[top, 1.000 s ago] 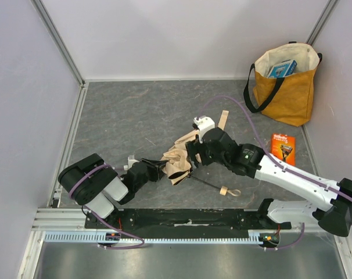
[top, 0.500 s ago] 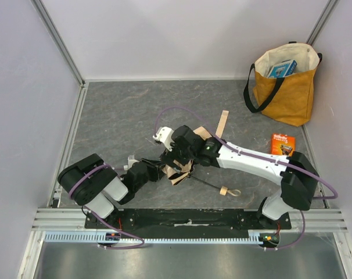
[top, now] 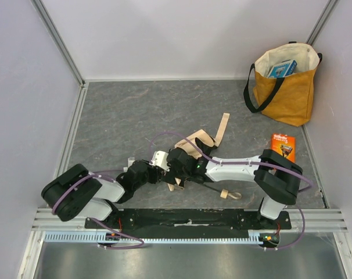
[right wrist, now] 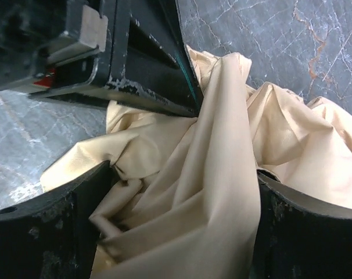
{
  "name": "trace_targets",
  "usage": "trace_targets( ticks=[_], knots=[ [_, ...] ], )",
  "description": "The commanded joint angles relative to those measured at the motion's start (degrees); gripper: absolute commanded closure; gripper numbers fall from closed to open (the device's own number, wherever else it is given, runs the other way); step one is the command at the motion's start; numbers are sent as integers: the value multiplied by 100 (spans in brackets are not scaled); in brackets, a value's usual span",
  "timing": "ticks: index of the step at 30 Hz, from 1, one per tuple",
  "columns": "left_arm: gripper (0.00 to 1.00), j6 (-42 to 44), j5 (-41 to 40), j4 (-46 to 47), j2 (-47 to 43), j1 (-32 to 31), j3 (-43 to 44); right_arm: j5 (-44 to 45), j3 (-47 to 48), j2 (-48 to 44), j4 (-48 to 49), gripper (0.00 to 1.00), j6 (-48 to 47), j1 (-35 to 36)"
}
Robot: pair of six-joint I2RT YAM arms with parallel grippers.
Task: Put away the umbrella
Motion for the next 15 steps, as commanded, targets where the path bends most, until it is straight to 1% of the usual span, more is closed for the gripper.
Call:
trace_targets(
  ticks=[1,3,6,9,11,13,14,15],
  knots=[
    [98,-128,354,-2484,-602,80,179,470,-45,370,396,9,-198,26],
    [98,-49,380,-2767,-884,168,232,585,-45,484,387,7,-224,26],
    [98,-40,591,-2952,-991,308,294,786,17,713,317,8,-190,26],
    [98,4,977,-3049,-903,449,390,796,96,1002,273,12,-49,8],
    [98,83,1188,-3067,-806,554,460,753,297,1319,1,20,100,17],
    [98,136,1303,-3110,-780,642,496,744,333,1565,-61,28,293,-18],
    [98,171,1329,-3180,-797,669,522,630,368,1688,-175,33,398,-61],
    [98,224,1321,-3294,-849,713,548,620,421,1794,-324,40,565,-97]
  ],
)
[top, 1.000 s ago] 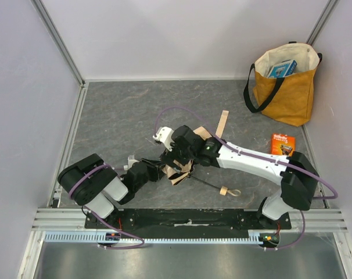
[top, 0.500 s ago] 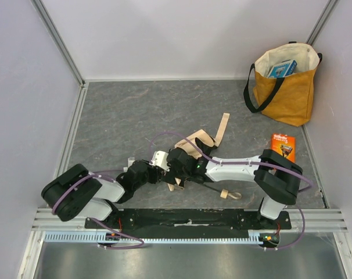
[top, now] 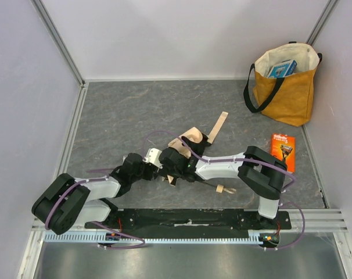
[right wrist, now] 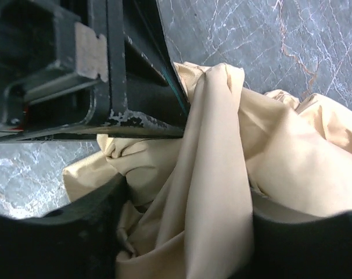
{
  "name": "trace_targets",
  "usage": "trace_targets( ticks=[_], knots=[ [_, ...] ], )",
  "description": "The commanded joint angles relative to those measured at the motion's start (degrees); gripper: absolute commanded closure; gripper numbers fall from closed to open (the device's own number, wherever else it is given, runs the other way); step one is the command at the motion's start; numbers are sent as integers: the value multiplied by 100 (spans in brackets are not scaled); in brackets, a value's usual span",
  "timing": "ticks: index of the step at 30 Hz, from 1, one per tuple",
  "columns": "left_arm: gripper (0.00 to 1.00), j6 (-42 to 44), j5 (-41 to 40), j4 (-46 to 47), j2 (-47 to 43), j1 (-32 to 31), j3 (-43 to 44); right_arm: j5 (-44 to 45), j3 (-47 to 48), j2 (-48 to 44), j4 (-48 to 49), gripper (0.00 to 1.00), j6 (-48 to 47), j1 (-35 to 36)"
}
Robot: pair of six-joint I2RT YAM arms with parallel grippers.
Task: Put away the umbrella
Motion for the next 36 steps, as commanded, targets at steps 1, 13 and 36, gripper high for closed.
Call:
trace_targets(
  ticks=[1,13,36],
  knots=[
    [98,241,571,-1192,27,18,85,74,41,975,-919,46,575,-147],
    [98,742,299,-1642,-589,588,147,-1182,-143,1441,-675,100,1550,-420],
    [8,3283,1088,-1310,-2453,1556,-406,-4996,-777,2144,1128,100,3431,-2160]
  ],
)
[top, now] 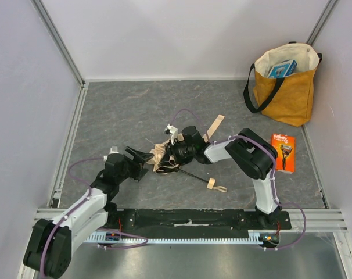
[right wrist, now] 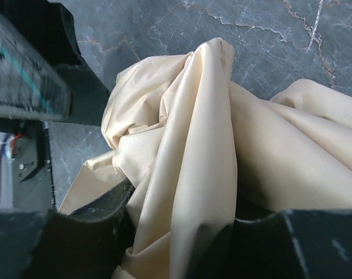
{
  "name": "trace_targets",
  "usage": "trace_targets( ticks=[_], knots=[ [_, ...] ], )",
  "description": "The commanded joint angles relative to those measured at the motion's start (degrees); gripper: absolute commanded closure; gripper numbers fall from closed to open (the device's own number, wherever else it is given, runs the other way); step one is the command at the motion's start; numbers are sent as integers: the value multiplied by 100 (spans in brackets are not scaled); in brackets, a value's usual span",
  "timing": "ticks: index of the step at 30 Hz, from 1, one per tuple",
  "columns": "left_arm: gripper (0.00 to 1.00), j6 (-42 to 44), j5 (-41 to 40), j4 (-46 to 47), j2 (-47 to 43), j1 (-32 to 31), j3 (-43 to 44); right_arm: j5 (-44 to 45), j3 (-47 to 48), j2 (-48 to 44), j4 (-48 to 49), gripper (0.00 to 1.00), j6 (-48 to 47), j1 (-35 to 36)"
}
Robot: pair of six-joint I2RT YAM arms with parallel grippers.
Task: Put away the umbrella
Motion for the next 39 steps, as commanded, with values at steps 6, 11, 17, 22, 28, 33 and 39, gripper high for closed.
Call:
trace_targets(
  ticks=[6,11,17,22,28,33,39],
  knots=[
    [6,265,668,1497,978,26,-401,-1038,62,1344,-1930,100,926,-496],
    [6,116,669,2833,2120,9,-296,-1373,142,1555,-1684,100,1259,-566],
    [5,-358,370,3923,3307,-298,-374,-1593,230,1625,-1332,100,1629,-575],
    [7,-640,-384,4073,3931,-764,-383,-1812,274,1722,-1016,100,1945,-575],
    [9,-754,-1405,3899,4126,-1081,-559,-2190,247,1687,-620,100,2358,-592],
    [10,-789,-1906,3329,4038,-1151,-560,-2454,274,1529,-497,100,2500,-610],
    [17,-816,-2214,3133,4081,-1134,-401,-2595,222,1494,-253,100,2613,-610]
  ],
)
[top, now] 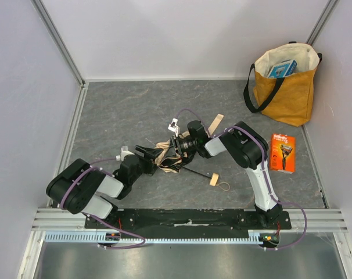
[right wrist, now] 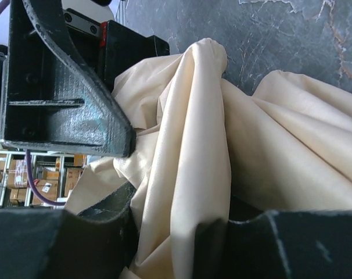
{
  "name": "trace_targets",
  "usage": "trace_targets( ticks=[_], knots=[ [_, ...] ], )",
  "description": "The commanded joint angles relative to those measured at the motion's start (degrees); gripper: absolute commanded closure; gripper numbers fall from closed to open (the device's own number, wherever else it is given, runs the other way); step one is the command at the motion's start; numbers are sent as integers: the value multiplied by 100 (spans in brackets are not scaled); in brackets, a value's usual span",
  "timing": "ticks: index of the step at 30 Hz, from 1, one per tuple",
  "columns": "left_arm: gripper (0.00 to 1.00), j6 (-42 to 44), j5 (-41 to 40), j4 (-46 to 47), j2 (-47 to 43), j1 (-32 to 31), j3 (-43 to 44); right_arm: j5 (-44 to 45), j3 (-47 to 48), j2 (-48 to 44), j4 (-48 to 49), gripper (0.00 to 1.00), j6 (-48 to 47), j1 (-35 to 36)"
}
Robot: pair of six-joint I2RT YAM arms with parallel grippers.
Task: Put away the umbrella
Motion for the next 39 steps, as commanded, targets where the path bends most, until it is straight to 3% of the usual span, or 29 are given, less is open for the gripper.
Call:
trace_targets(
  ticks=[1,7,16,19,23,26,29,32,39],
  knots=[
    [18,279,-977,-1546,384,57,-80,-199,-487,440,-925,100,430,87],
    [21,516,-986,-1063,850,57,52,-279,-522,229,-923,100,510,122],
    [64,850,-925,-738,727,31,9,-209,-338,379,-1169,100,370,254],
    [76,868,-819,-737,709,31,-35,36,-198,300,-1896,100,-86,254],
    [97,868,-670,-799,771,40,-70,353,-118,45,-2434,79,-492,254],
    [98,824,-556,-825,815,40,-114,783,-22,-218,-3004,63,-851,245],
    [98,667,-459,-939,850,31,-150,1274,109,-622,-3609,34,-1333,228],
    [98,639,-353,-1018,780,31,-167,1829,224,-1114,-4259,23,-1669,228],
    [98,718,-441,-1747,271,40,-132,3305,874,-2248,-5720,13,-2530,201]
  ],
)
